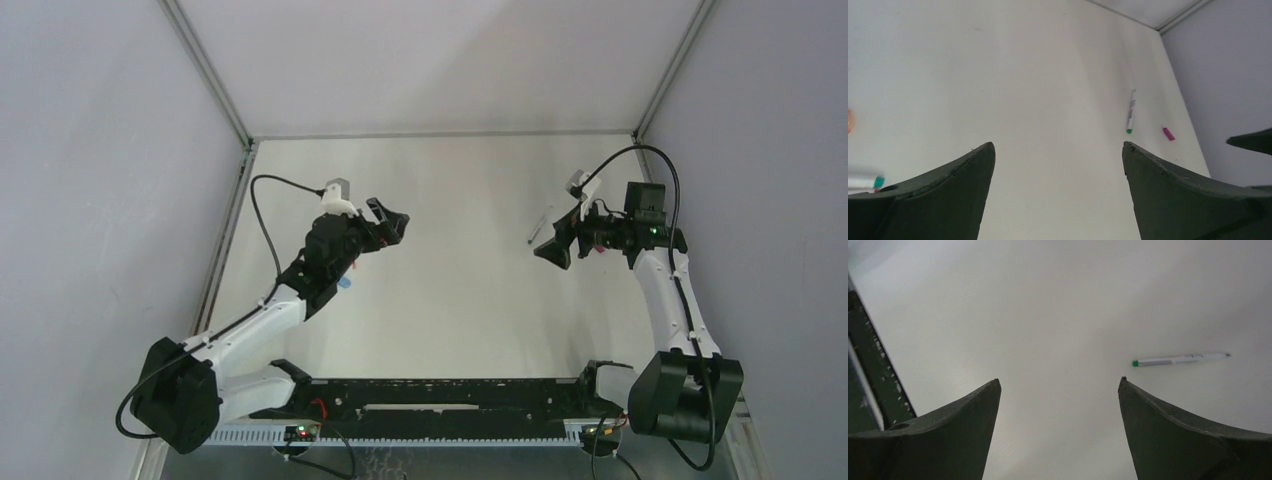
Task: Insert the pens into the pen caps
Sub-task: Pick up the pen from the center of the board.
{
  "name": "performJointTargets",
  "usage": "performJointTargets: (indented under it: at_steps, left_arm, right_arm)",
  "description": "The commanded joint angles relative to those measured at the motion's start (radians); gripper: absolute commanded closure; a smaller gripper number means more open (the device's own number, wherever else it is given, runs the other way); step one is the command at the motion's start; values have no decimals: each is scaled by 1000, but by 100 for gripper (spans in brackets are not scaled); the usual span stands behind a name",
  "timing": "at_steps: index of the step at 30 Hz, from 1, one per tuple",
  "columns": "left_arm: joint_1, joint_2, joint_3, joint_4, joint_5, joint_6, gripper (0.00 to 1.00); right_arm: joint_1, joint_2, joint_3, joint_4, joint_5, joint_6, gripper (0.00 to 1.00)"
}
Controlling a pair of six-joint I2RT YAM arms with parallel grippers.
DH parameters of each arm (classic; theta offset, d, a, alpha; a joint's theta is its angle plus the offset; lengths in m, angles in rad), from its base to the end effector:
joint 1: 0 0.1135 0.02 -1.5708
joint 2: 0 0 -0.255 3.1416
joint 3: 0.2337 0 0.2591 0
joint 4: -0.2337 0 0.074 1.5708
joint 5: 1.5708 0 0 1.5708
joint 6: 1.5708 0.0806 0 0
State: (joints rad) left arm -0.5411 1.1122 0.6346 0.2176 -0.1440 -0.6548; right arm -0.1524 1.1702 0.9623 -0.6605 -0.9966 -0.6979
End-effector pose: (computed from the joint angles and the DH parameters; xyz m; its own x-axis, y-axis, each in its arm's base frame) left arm 0.2692 -0.1483 0.2401 -0.4128 -0.4551 -0.7890 0.1759 0.8101 -0.5593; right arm 0.2630 0.0281 0.2651 -0.2865 -0.3091 -0.9068 -0.8324 0.5489 0.0759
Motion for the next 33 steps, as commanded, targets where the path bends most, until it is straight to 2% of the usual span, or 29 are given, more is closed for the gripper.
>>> performJointTargets:
  at_steps: [1,5,8,10,15,17,20,22,25,29,33]
  left_arm:
    - [-4,18,-38,175,107,91,0]
    - [-7,49,-94,326,227,163,0]
    - [-38,74,-124,391,256,257,0]
    - [-87,72,-134,400,194,337,0]
    - [-196,22,-138,343,-32,516,0]
    - [-203,1,-139,316,-71,534,0]
    - [-204,-34,-163,313,-130,542,0]
    - [-204,-50,-193,340,-155,532,0]
    - [-204,-47,-209,379,-150,521,0]
    - [-207,-9,-179,366,-148,518,0]
    - [-216,13,-159,343,-159,527,0]
  right_arm:
    - [-29,-4,-34,166,114,155,6]
    - [-38,20,-51,248,243,268,7]
    - [-39,50,-56,323,375,386,7]
    - [-39,74,-56,366,470,468,8]
    - [-4,139,-56,417,538,577,15]
    - [22,163,-56,438,588,611,18]
    - [26,187,-42,439,659,624,32]
    - [13,197,-37,431,693,594,37]
    - [-15,223,-24,389,717,512,40]
    - [-62,287,30,267,614,382,39]
    - [-68,342,57,256,540,429,40]
